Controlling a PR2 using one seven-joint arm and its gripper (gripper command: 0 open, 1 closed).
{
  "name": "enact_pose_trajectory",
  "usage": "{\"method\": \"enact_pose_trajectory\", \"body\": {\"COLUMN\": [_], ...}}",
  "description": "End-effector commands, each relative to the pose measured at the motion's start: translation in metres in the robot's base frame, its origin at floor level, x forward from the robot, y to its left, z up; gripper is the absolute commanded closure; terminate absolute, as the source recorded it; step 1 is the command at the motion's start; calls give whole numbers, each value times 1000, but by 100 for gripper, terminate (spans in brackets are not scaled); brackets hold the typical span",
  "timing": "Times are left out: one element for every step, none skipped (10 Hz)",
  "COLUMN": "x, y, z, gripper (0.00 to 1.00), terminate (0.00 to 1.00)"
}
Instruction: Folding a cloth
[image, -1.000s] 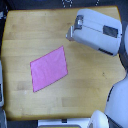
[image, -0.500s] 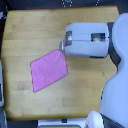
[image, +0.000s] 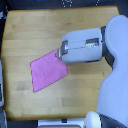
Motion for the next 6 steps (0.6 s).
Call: {"method": "enact_pose_trajectory", "body": {"x": [-7, -5, 1, 3, 5, 5], "y": [1, -1, -5, -5, -6, -6], "z": [-41, -46, -52, -54, -57, -60], "gripper": [0, 0, 0, 0, 0, 0], "terminate": [0, 0, 0, 0, 0, 0]}}
